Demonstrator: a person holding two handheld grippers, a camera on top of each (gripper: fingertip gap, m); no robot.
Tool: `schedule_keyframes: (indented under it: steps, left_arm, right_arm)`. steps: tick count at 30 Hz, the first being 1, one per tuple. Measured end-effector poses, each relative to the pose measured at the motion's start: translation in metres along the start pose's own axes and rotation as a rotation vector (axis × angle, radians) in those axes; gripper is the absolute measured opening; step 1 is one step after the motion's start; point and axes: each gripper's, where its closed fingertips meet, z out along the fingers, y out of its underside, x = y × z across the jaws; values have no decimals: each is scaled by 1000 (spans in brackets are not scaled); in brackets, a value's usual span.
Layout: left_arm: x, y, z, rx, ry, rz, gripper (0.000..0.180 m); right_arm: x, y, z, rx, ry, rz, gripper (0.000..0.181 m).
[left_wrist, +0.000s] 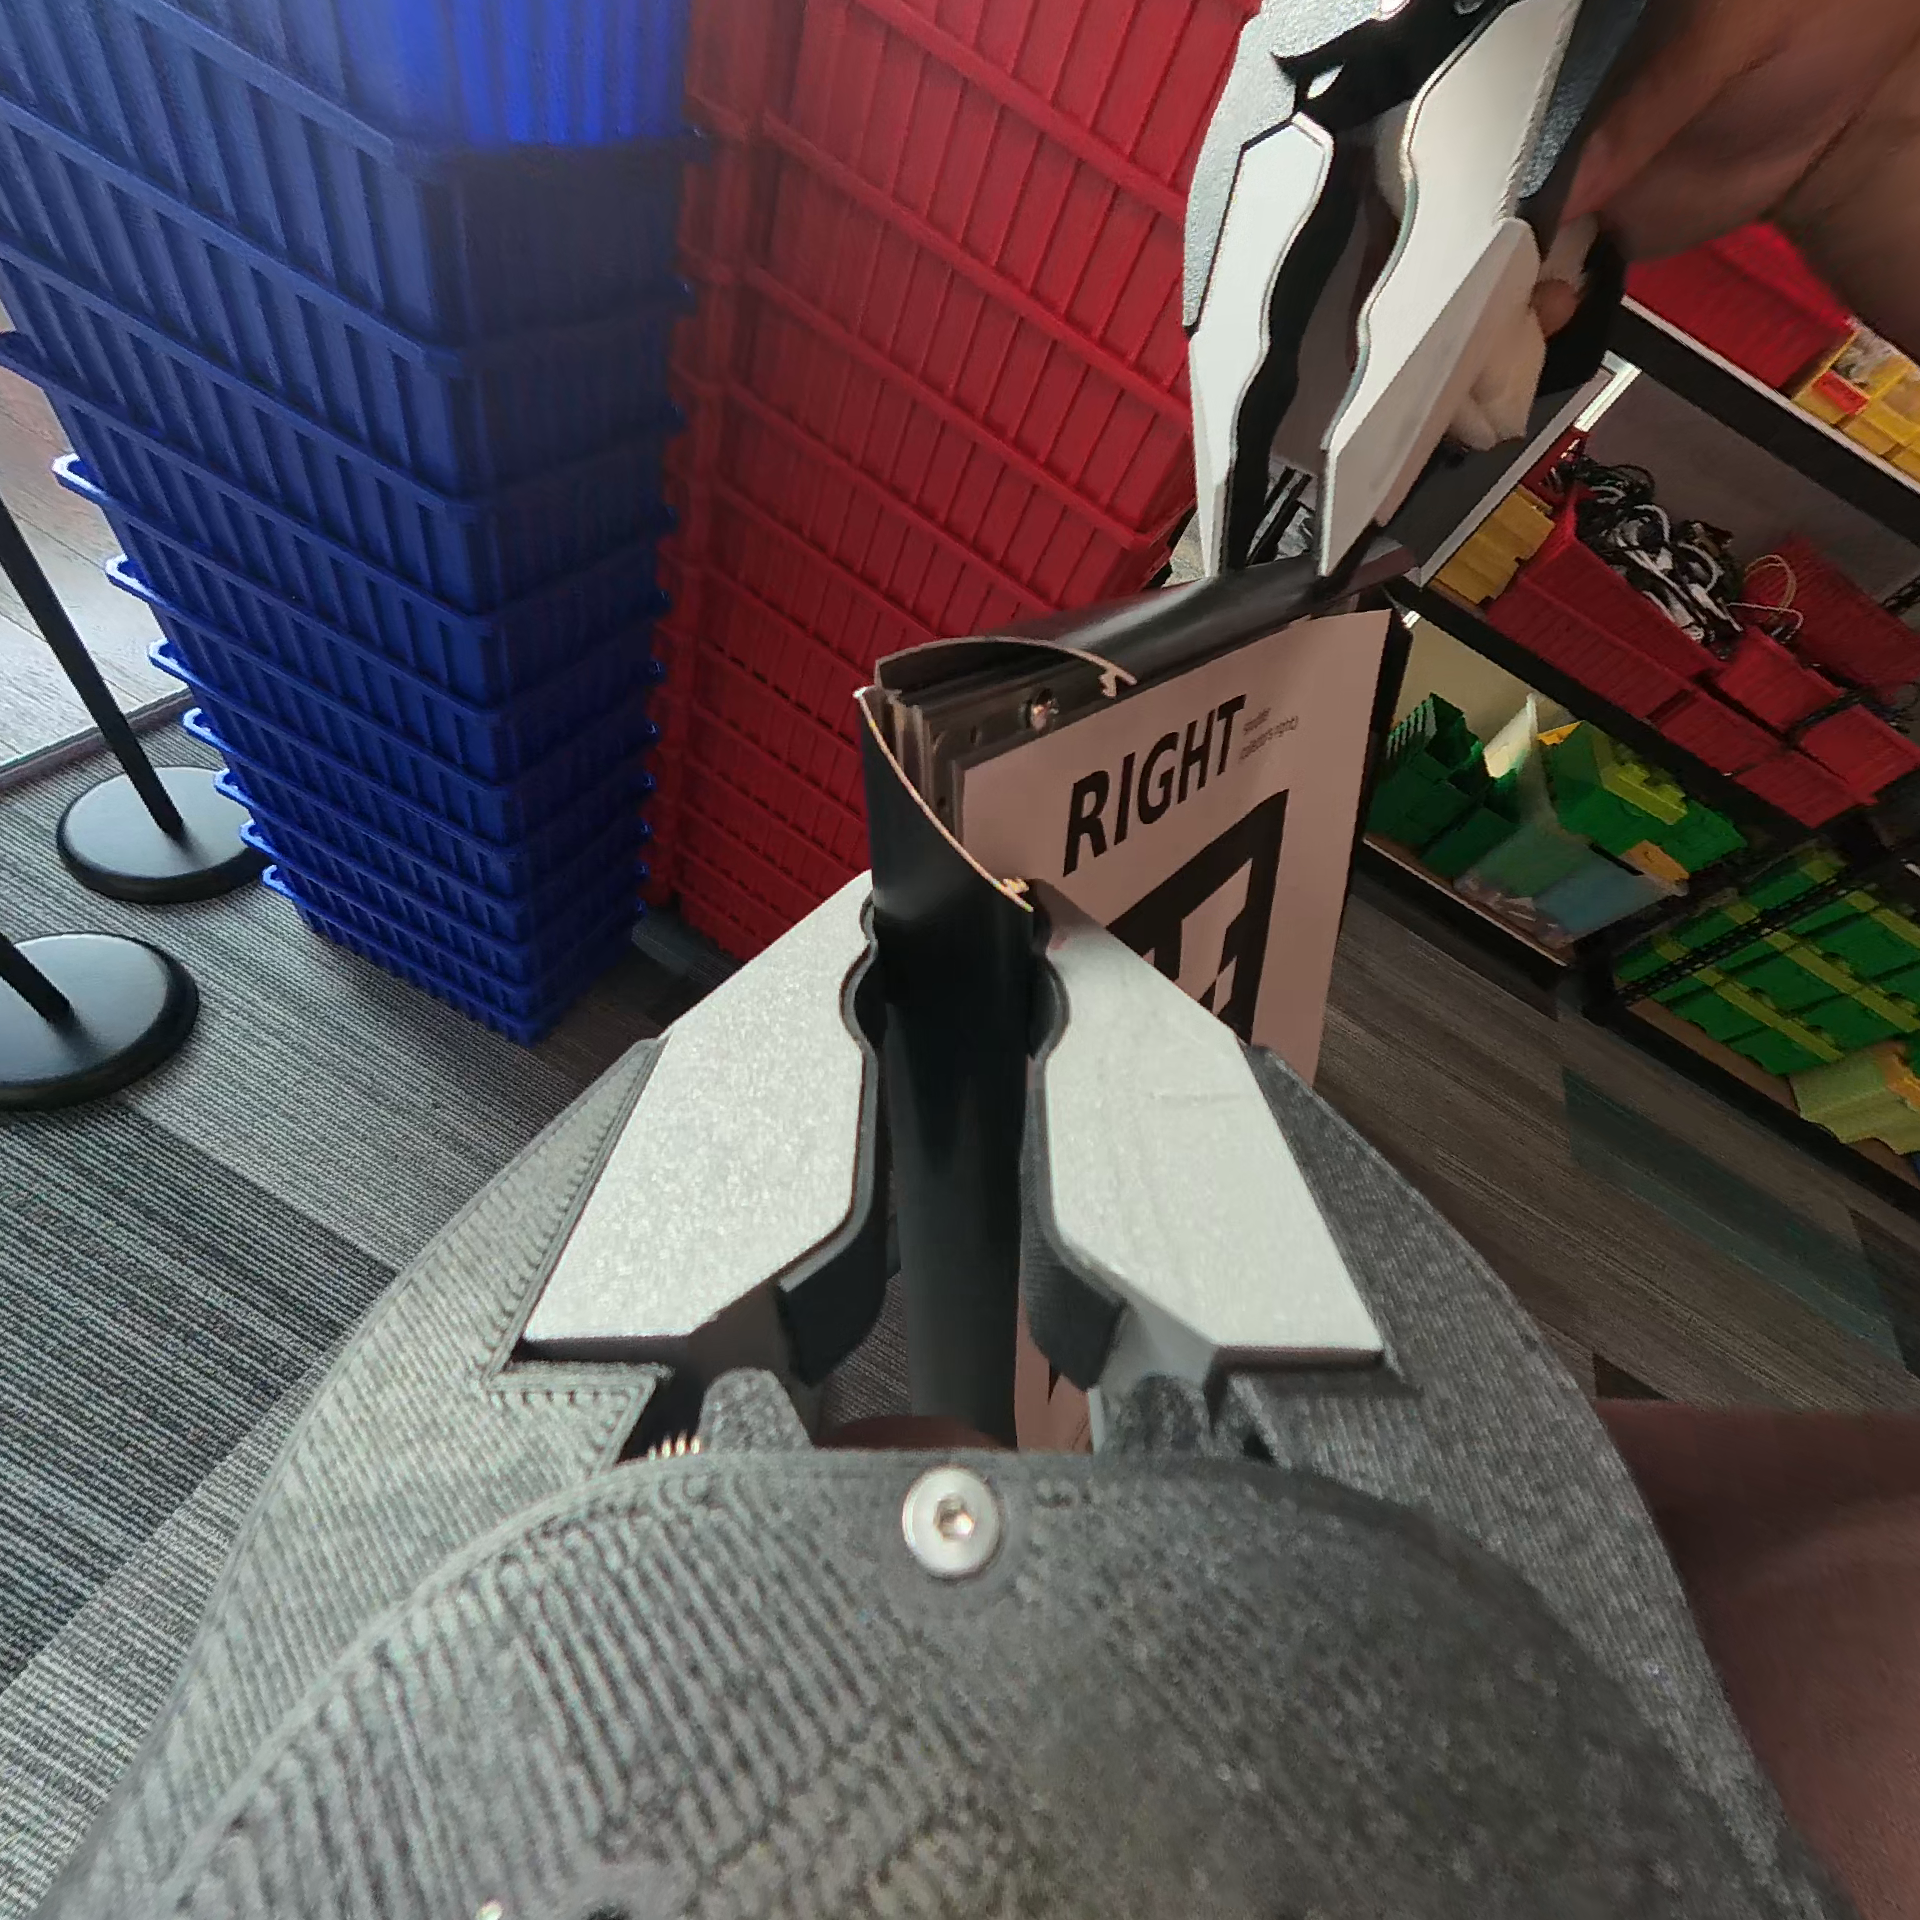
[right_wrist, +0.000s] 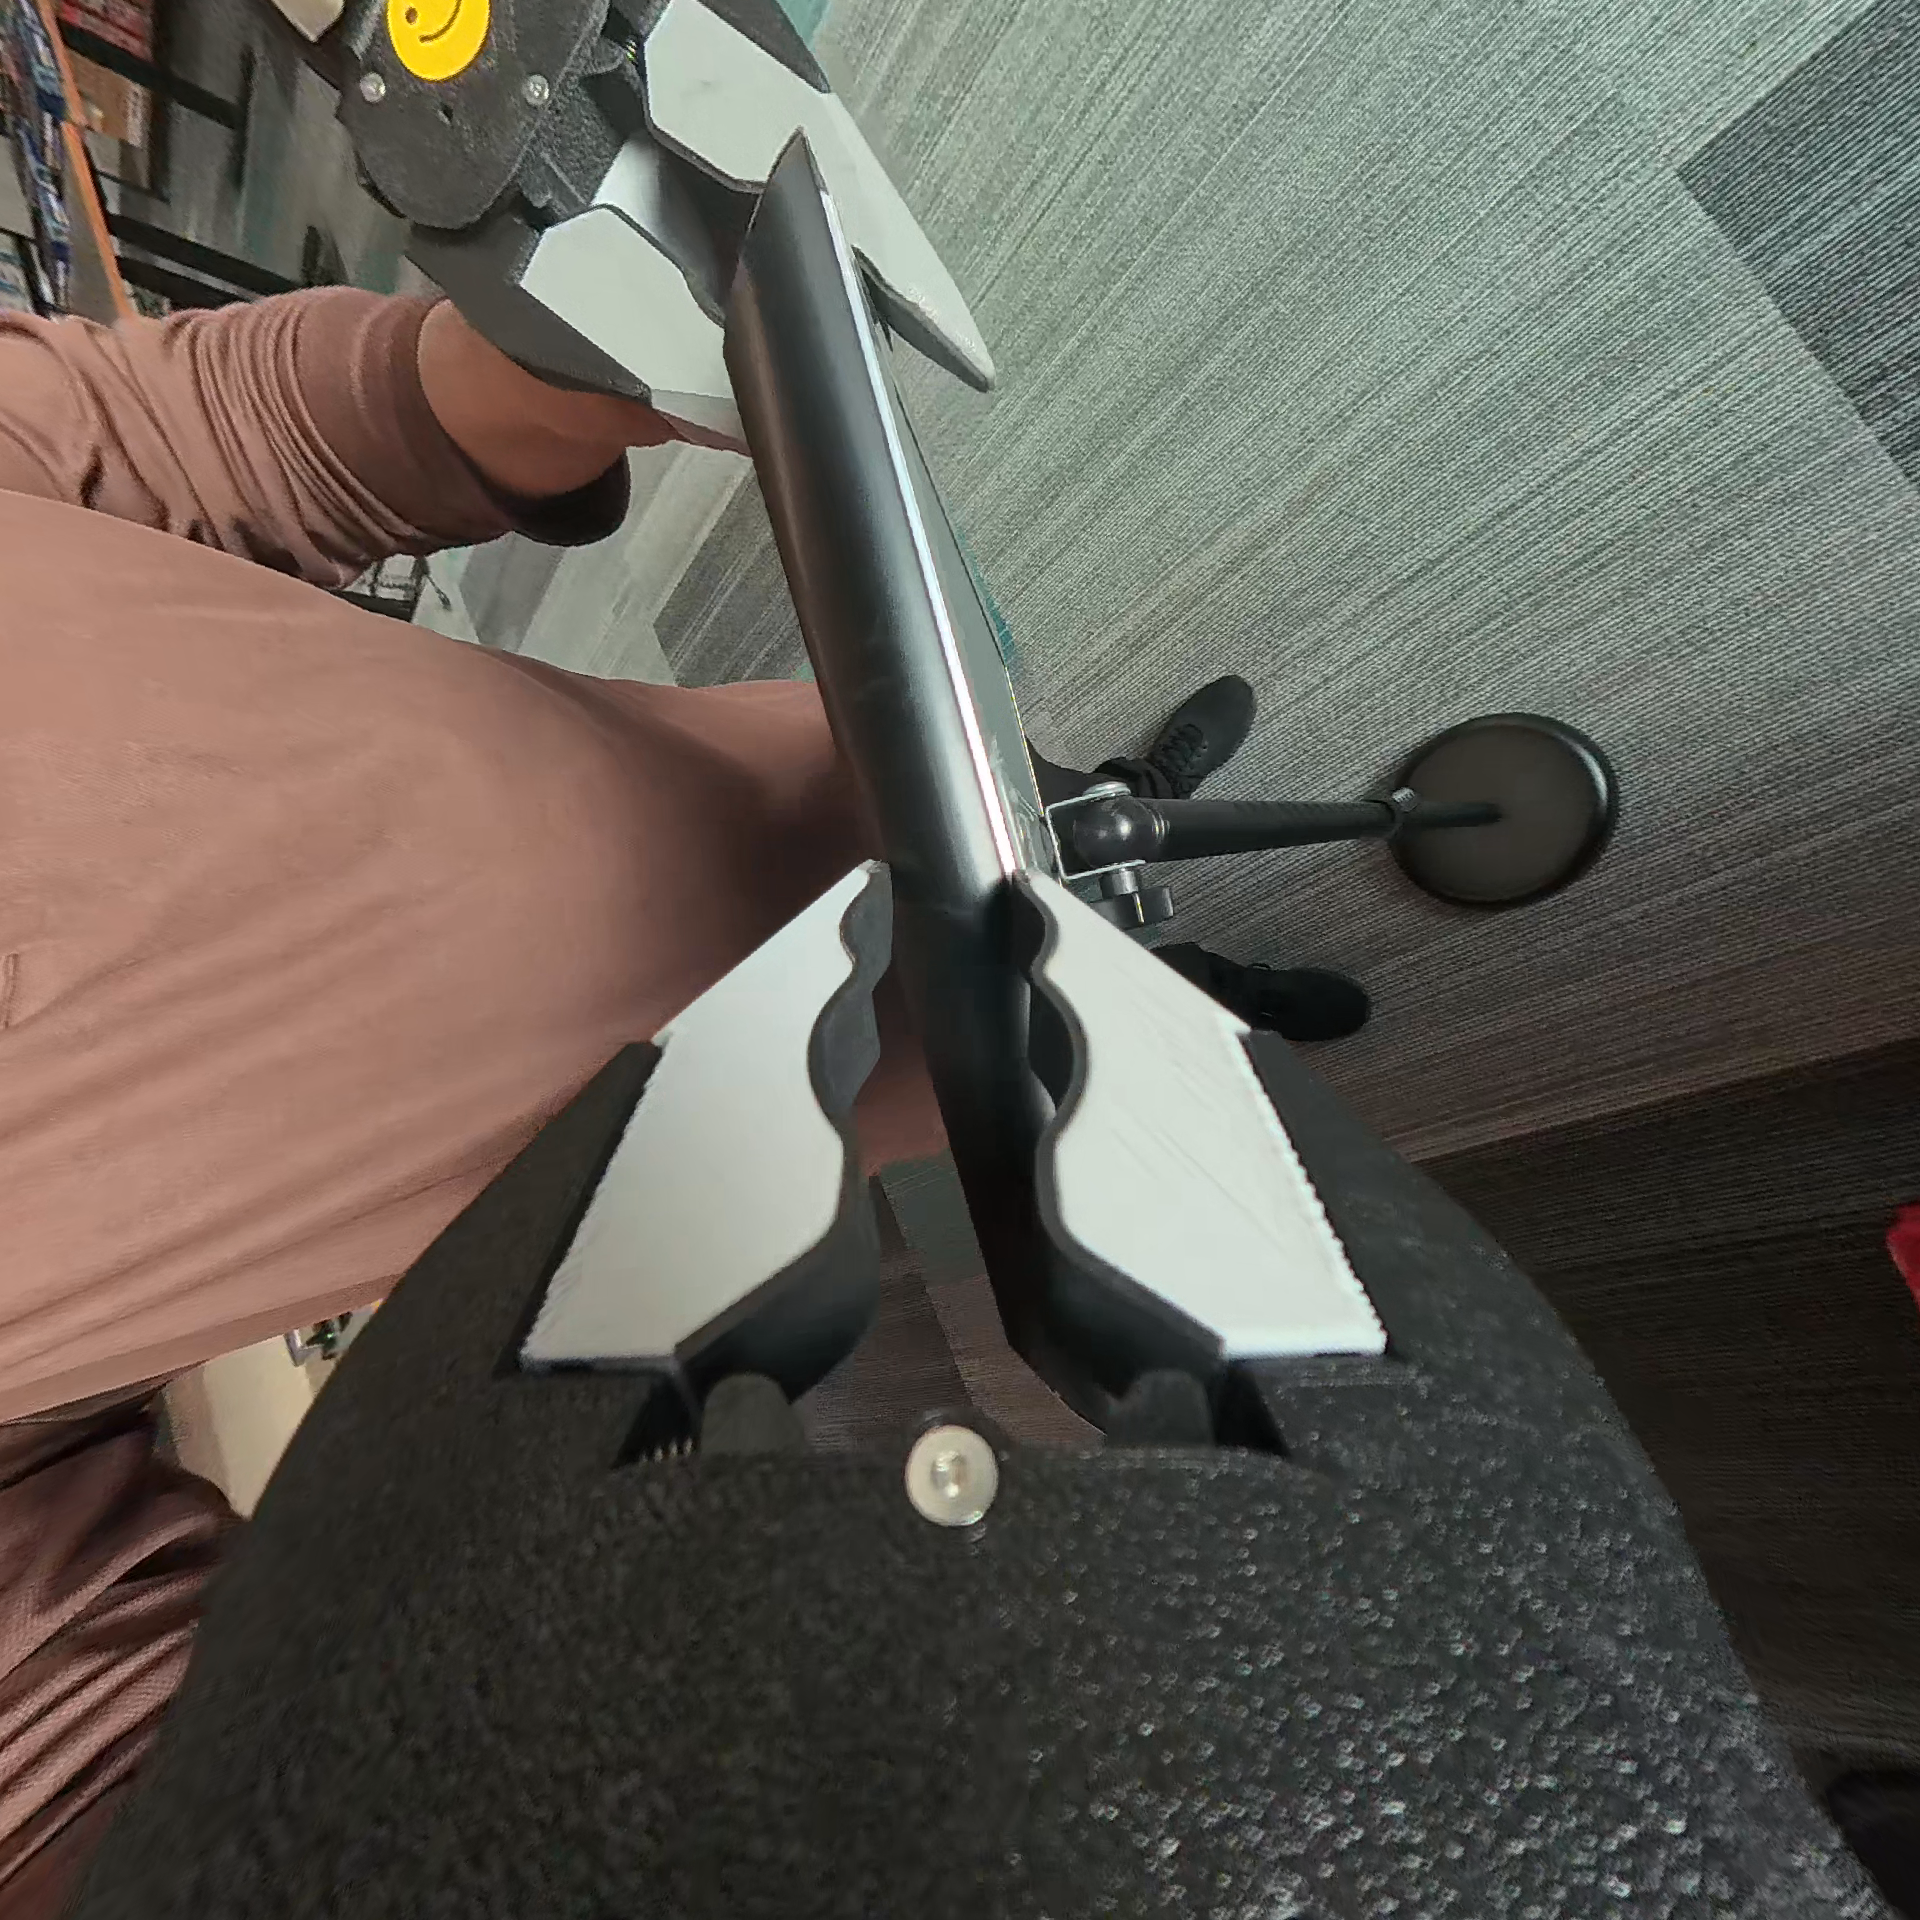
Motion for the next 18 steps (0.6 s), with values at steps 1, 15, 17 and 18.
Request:
schedule_keyframes:
  steps: [1, 15, 17, 18]
  left_arm:
    - [0, 0, -1, 0, 0, -1, 22]
    - [0, 2, -5, 10, 0, -2, 22]
    - [-1, 2, -5, 11, -4, -2, 22]
    - [-1, 2, -5, 10, -5, -3, 22]
  right_arm:
    - [0, 0, 0, 3, 9, -6, 21]
    - [-2, -2, 4, 48, 162, -95, 21]
    - [-1, -3, 5, 54, 199, -114, 21]
    - [0, -3, 5, 59, 219, -122, 21]
